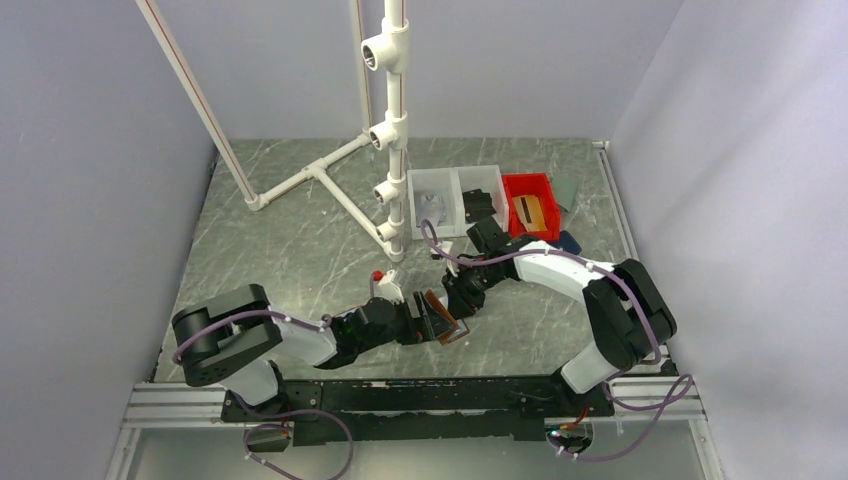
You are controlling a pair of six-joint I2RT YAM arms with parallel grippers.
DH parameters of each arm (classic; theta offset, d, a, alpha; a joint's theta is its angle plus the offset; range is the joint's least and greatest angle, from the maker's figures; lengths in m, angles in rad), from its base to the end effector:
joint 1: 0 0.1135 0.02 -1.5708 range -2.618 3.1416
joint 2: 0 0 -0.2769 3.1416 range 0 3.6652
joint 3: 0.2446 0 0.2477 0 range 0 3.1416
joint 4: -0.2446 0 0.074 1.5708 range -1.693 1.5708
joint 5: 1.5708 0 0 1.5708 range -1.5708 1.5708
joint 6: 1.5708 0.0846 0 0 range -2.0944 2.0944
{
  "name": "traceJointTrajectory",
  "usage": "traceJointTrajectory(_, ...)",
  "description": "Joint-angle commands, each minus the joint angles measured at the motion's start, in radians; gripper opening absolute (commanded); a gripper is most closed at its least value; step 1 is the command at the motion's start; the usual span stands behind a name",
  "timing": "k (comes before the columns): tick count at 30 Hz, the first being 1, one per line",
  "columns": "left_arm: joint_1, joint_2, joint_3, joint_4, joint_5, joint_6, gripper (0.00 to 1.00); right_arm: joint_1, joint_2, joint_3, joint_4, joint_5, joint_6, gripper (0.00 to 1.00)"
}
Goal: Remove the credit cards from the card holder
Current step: Open the card holder at the center of the board.
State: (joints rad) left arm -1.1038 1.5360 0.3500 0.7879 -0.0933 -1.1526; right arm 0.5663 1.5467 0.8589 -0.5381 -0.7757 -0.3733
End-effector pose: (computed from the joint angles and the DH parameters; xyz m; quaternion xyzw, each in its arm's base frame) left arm 0.1430 -0.2661 0.1287 -0.0461 0.8312 -0.4828 0.2718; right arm 0.2067 0.2016 0.1576 -0.4707 0.7838 0.3862 0.1222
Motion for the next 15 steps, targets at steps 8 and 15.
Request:
traceJointTrajectory(8, -0.007, -0.081, -0.004, 0.014, -0.046, 0.063, 0.93, 0.006, 0.014, 0.038, -0.013, -0.054, -0.001, 0.26)
traceJointTrajectory(15, -0.007, -0.084, 0.022, -0.07, -0.057, 0.036, 0.96, 0.007, 0.016, 0.039, -0.017, -0.064, -0.004, 0.27)
